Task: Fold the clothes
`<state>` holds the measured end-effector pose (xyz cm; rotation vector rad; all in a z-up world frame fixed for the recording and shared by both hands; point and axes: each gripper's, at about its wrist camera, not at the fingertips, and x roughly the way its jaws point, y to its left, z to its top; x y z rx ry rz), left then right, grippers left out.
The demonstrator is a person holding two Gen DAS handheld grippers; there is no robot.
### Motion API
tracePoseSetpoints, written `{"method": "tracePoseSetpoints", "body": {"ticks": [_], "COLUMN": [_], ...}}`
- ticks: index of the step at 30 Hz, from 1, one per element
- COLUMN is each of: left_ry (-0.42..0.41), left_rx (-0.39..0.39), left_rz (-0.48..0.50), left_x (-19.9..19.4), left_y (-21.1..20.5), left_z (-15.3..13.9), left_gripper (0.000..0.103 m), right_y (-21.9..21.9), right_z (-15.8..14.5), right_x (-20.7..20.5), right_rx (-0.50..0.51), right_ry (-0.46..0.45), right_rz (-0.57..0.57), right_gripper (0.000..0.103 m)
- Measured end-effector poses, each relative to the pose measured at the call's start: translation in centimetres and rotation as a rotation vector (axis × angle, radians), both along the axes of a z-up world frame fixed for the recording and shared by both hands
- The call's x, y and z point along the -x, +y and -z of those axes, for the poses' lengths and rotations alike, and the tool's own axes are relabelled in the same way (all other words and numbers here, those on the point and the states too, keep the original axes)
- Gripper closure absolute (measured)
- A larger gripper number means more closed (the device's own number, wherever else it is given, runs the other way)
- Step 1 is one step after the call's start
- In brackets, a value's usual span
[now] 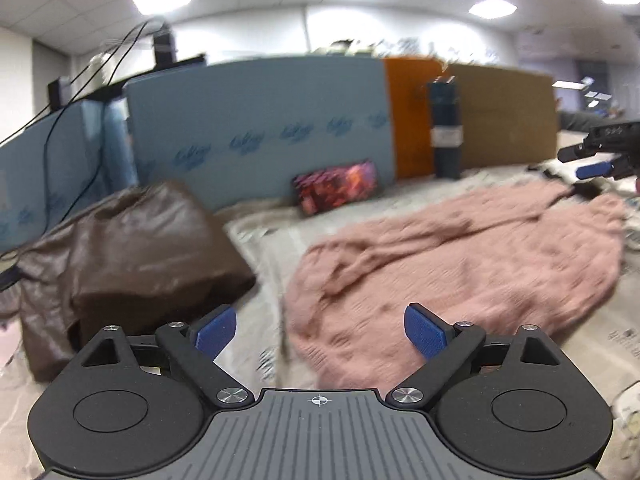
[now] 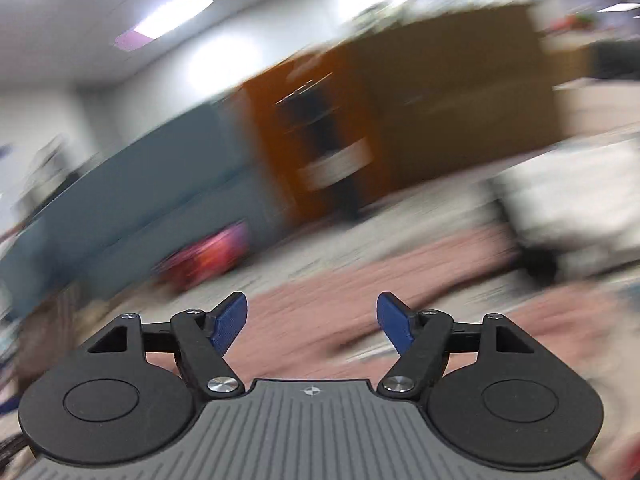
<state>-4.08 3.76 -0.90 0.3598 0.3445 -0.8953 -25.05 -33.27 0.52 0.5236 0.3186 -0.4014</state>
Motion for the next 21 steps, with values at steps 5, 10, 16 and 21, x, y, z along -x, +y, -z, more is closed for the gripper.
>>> {"method": "tracePoseSetpoints", "body": {"ticks": [5,10,16,21], "left_ry": [-0.002,-0.009,-0.021,-0.025], "left_rx": [-0.021,0.035,0.213,0.117], "left_rz": [-0.056,-0.07,0.063,0.249], "left_x": [0.0,0.1,0.8,2.3], "left_y": [1.2,2.5,0.0,-4.4], "left_z": [0.6,0.0,-1.8,-1.0], "left_gripper": [0.009,0.009,0.007,0.004], "right_y": [3.9,7.0,7.3,10.1], "right_z": [2.3,3.8,-0.5,-0.3], "right_x": [-7.7,-9.6,-3.5,-1.7], "right_rx": [-0.052,0.093,0.113,0.277], "right_ry": [0.15,0.213,-0.058,-0.007], "right_rz": [-0.287,-0.387,-0.311,-0.229], "right_gripper": [0.037,0.092,0.092,0.091]}}
